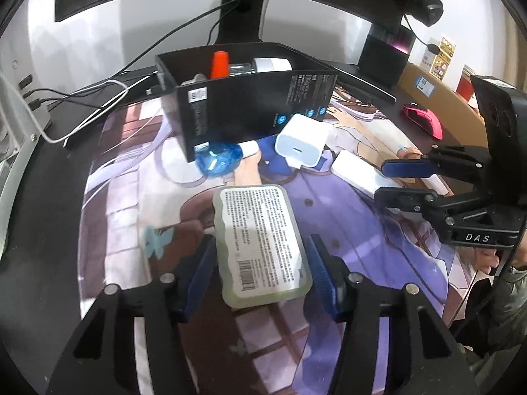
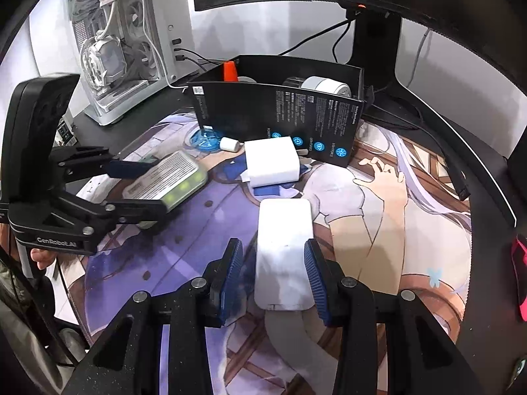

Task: Organize rigid objects
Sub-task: 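Grasp the white power bank with the right gripper while the left holds the green box, then hold the green box in the left gripper and the power bank in the right above the mat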

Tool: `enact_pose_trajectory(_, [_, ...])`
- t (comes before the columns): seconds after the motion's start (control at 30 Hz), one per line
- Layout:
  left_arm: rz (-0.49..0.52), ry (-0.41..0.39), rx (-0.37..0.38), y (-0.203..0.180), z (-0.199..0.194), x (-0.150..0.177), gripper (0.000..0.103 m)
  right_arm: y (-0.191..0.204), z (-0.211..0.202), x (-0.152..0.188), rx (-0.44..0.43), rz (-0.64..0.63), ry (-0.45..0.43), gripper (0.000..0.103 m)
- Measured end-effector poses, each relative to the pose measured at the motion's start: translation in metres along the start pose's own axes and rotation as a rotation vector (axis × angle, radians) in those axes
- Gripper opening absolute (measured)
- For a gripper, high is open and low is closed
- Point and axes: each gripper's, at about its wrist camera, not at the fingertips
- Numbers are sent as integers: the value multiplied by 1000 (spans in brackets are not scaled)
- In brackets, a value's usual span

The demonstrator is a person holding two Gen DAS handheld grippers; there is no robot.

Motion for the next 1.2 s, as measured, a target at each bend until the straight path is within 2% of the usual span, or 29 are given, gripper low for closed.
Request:
enact_pose_trajectory(0.2, [5,-7,-17,-1,8,-3,63,1,0,-3,4,5,-9,40])
enact_pose_trajectory(0.3, [13,-3,-30,-3,10,-5,63,-1,6,-3,14,11,3,40])
enact_pose_trajectory(0.4, [6,-6,-28,-1,8,-5,62,-2,8,-3,41,0,-5,41])
enact_pose_trajectory(0.53, [-21,-43,2,4,-5,-7,62,-5,8,-3,15,15,-1,41])
enact_pose_trajectory(0.63, [-24,-60,-8,6,-10,-8,62,-5,8,-3,18,16,-1,41])
enact_pose_trajectory(0.77, [-22,-37,-26,9,-2,-8,58,-5,7,-3,16,16,-2,41])
enact_pose_trajectory(0.87, [-21,-35,2,7,2,-6,57,-5,7,-3,16,16,0,41])
enact_pose_trajectory(0.93, [-7,-13,-17,5,8,-5,56,-5,6,-3,16,16,0,41])
enact_pose_trajectory(1.2, [6,-22,-25,3,8,-3,53,-5,7,-3,21,17,-2,41])
Point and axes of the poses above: each gripper's, at about its wrist camera, not at the fingertips, and z roughly the way its jaws point, y to its left, x to its underside, and after that the axes turned 1 degree about z, right-handed
